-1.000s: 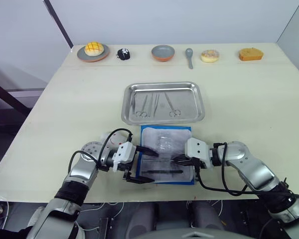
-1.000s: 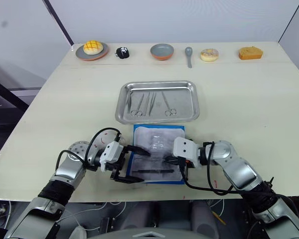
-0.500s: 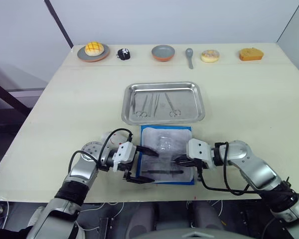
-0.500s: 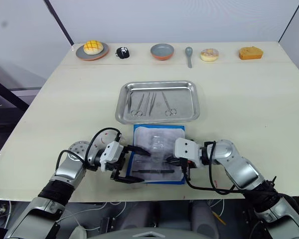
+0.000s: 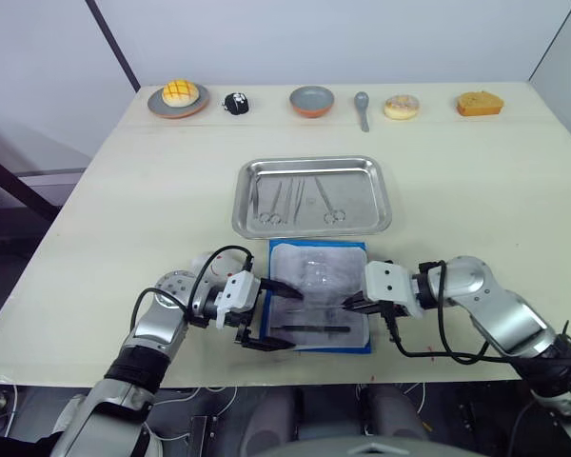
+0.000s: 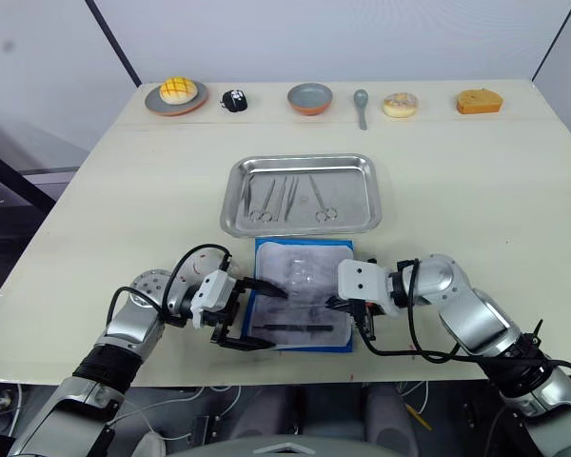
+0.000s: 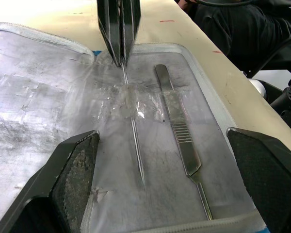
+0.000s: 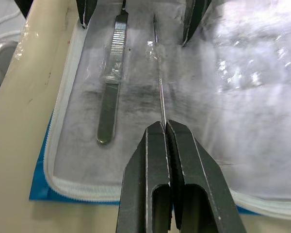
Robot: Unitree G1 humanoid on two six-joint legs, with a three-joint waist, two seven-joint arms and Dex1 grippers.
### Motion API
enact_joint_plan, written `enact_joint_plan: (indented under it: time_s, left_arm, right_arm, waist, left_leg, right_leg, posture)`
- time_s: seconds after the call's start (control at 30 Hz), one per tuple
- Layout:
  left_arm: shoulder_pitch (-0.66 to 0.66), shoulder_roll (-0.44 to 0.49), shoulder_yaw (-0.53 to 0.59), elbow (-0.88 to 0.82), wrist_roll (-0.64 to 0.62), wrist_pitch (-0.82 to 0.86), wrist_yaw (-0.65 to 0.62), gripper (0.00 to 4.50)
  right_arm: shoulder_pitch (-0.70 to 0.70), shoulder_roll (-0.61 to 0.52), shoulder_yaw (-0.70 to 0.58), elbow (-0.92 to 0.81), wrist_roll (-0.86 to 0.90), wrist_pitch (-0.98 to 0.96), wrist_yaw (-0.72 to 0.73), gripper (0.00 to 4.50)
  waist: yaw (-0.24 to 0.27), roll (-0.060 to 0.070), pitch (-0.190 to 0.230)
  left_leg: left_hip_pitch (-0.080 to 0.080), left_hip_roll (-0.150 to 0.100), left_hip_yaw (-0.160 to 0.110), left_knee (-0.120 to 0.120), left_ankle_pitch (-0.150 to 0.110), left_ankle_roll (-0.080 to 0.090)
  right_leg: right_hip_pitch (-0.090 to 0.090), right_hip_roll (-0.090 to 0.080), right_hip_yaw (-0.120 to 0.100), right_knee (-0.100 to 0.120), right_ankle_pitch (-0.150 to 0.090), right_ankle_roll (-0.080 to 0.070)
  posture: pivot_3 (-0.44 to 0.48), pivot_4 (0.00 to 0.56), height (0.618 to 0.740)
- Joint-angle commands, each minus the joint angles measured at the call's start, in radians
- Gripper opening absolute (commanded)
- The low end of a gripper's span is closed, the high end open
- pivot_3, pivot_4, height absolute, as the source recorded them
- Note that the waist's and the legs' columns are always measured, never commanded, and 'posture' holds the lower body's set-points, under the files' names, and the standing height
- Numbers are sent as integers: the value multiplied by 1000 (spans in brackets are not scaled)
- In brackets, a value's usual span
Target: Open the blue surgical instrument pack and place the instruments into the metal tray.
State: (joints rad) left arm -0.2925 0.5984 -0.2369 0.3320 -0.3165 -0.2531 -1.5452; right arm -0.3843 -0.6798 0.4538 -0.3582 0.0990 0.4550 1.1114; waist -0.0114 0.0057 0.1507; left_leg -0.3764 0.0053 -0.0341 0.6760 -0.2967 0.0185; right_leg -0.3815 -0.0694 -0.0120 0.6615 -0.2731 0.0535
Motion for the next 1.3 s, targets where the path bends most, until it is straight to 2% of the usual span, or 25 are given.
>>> enact_joint_plan:
  time_s: [0.03,0.43,0.77,1.1,1.3]
  left_arm:
    - [29,4,-31,48,55,20,1,4500]
    - [28,3,-31,49,55,20,-1,4500]
    - [33,3,-31,49,53,19,-3,4500]
    - [33,4,-32,54,53,15,-9,4500]
    - [32,4,-32,58,53,13,-10,4500]
  right_arm:
    - [-24,-27,-23,-69,12,24,17,34]
    - [3,-117,-58,-103,22,22,34,34]
    - [113,-217,-178,-134,81,-23,60,34]
    - [234,-318,-363,-170,171,-43,82,34]
    - [349,-335,-554,-209,285,-17,82,34]
  waist:
    - [0,0,0]
    - [1,0,0]
    - [1,0,0]
    - [1,0,0]
    - [3,0,0]
  left_leg:
    - [0,0,0,0,0,0]
    - [0,0,0,0,0,0]
    - [0,0,0,0,0,0]
    - [0,0,0,0,0,0]
    - [-1,1,0,0,0,0]
  right_leg:
    - [0,0,0,0,0,0]
    - [0,0,0,0,0,0]
    - [0,-1,0,0,0,0]
    - [0,-1,0,0,0,0]
    - [0,-1,0,-1,0,0]
  posture:
    - [0,150,732]
    - [0,150,732]
    - [0,150,732]
    - [0,150,732]
    - [0,150,732]
